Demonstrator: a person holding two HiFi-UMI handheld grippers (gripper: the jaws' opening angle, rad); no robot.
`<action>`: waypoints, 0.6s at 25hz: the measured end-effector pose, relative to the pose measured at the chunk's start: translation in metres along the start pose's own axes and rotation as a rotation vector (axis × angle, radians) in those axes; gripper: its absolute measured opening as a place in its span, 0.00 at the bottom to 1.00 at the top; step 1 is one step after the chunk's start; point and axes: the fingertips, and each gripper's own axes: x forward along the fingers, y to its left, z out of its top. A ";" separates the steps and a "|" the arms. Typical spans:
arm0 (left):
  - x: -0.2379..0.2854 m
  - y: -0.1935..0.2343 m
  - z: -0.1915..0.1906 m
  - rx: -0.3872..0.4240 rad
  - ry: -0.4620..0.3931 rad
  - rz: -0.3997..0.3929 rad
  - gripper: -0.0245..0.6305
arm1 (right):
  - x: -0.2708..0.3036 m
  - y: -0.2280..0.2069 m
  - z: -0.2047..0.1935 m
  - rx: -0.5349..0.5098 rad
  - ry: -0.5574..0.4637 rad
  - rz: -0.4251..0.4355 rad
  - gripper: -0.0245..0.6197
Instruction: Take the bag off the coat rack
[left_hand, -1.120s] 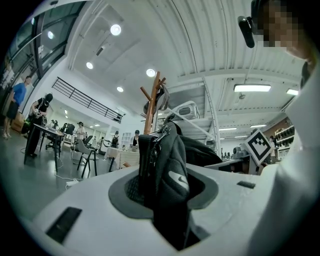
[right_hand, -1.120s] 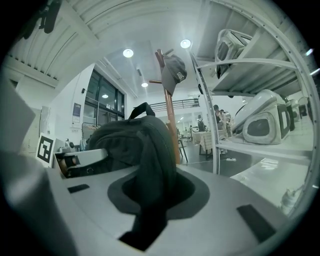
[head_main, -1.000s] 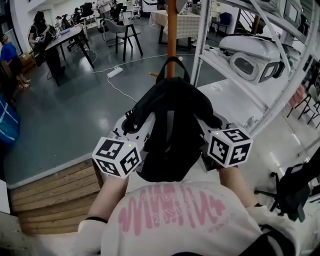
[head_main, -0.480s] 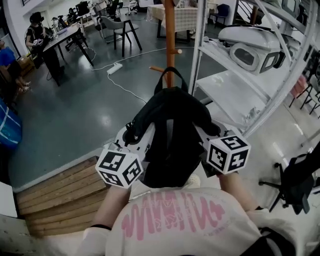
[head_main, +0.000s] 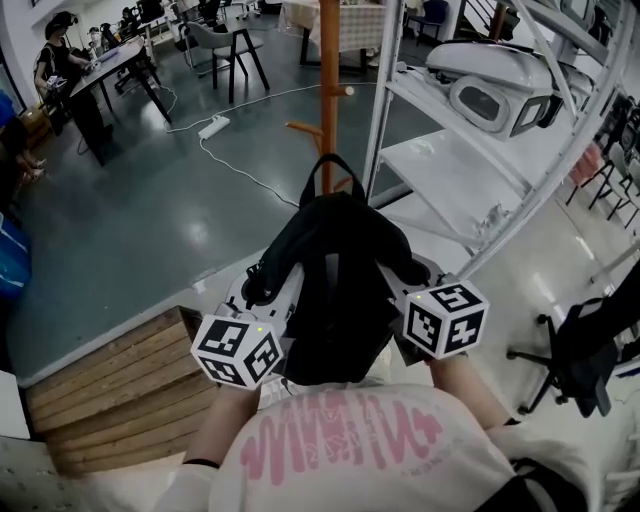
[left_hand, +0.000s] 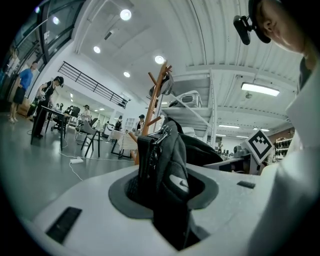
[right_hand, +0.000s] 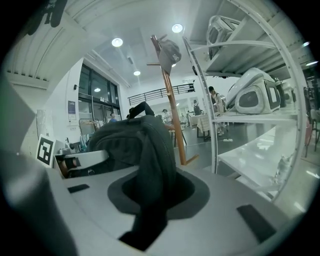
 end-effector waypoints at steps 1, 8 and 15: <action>-0.001 -0.001 -0.002 -0.005 0.002 -0.001 0.24 | -0.002 0.000 -0.003 0.006 0.006 -0.001 0.17; -0.008 -0.006 -0.015 -0.046 0.009 -0.019 0.24 | -0.012 0.001 -0.014 0.008 0.030 -0.013 0.17; -0.008 -0.017 -0.021 -0.044 0.025 -0.013 0.24 | -0.018 -0.005 -0.022 0.028 0.040 0.004 0.17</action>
